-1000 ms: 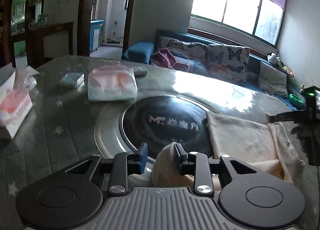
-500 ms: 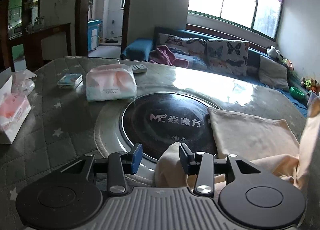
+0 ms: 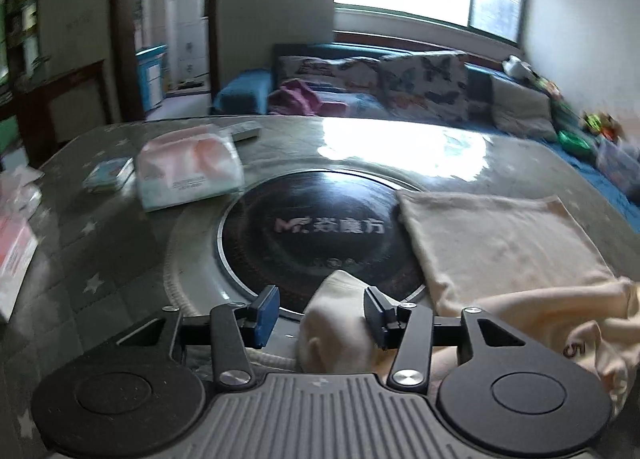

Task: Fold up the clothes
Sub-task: 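Lift and shake the sweatshirt with both grippers to spread it out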

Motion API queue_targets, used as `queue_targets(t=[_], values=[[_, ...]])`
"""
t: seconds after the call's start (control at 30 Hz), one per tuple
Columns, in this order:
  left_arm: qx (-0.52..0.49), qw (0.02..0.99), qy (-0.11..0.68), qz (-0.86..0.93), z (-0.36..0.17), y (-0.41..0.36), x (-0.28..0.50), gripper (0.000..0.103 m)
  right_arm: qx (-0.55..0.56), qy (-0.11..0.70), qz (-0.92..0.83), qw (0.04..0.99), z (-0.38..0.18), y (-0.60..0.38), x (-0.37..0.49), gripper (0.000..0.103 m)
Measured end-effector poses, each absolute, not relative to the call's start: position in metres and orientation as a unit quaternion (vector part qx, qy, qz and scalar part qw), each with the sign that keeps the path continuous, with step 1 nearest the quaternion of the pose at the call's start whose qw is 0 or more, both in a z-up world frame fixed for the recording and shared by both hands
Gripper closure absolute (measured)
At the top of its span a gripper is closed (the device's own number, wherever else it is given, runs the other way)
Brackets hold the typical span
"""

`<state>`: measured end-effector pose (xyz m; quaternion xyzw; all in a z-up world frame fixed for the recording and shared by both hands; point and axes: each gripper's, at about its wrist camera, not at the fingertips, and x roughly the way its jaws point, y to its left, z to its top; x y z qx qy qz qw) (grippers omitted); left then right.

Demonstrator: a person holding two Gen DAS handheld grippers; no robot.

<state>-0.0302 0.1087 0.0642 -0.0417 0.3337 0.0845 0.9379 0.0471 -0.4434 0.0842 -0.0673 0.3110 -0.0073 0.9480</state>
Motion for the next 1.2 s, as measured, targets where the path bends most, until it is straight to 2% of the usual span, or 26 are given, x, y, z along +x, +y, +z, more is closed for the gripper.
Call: queue_targets(t=[0.17,0.23,0.33,0.43,0.5,0.57,0.6,0.63,0.67,0.7,0.73,0.83,1.2], values=[[0.005,0.942,0.333,0.047,0.066,0.093,-0.023,0.051,-0.064,0.334,-0.023,0.940,0.070,-0.453,0.041,0.099],[0.027,0.941,0.336,0.030,0.063,0.085,-0.019,0.052,-0.064,0.332,-0.025,0.941,0.071,-0.454,0.038,0.094],[0.057,0.936,0.348,0.005,0.055,0.074,-0.012,0.052,-0.065,0.327,-0.027,0.943,0.074,-0.455,0.036,0.093],[0.080,0.929,0.362,-0.005,0.045,0.067,-0.004,0.052,-0.062,0.323,-0.021,0.944,0.078,-0.456,0.036,0.086],[0.092,0.925,0.368,-0.008,0.038,0.064,-0.001,0.052,-0.066,0.321,-0.011,0.945,0.080,-0.453,0.032,0.084],[0.097,0.923,0.372,0.000,0.033,0.065,0.002,0.054,-0.069,0.320,0.003,0.945,0.080,-0.448,0.029,0.082],[0.096,0.922,0.375,0.002,0.030,0.066,0.002,0.058,-0.070,0.320,0.012,0.945,0.080,-0.444,0.028,0.077],[0.094,0.921,0.377,0.005,0.028,0.068,0.002,0.064,-0.071,0.321,0.021,0.944,0.079,-0.440,0.027,0.072],[0.091,0.921,0.379,0.007,0.026,0.070,0.001,0.067,-0.073,0.323,0.031,0.943,0.078,-0.435,0.026,0.071],[0.088,0.920,0.381,0.010,0.024,0.072,0.001,0.075,-0.076,0.325,0.042,0.942,0.077,-0.429,0.025,0.071],[0.080,0.922,0.378,0.015,0.024,0.075,-0.001,0.084,-0.079,0.326,0.052,0.941,0.076,-0.423,0.024,0.071],[0.046,0.931,0.360,0.035,0.028,0.089,-0.011,0.097,-0.085,0.329,0.080,0.937,0.072,-0.406,0.023,0.066],[-0.212,0.935,0.232,0.165,0.056,0.187,-0.102,0.100,-0.098,0.345,0.142,0.923,0.060,-0.366,0.016,0.064]])
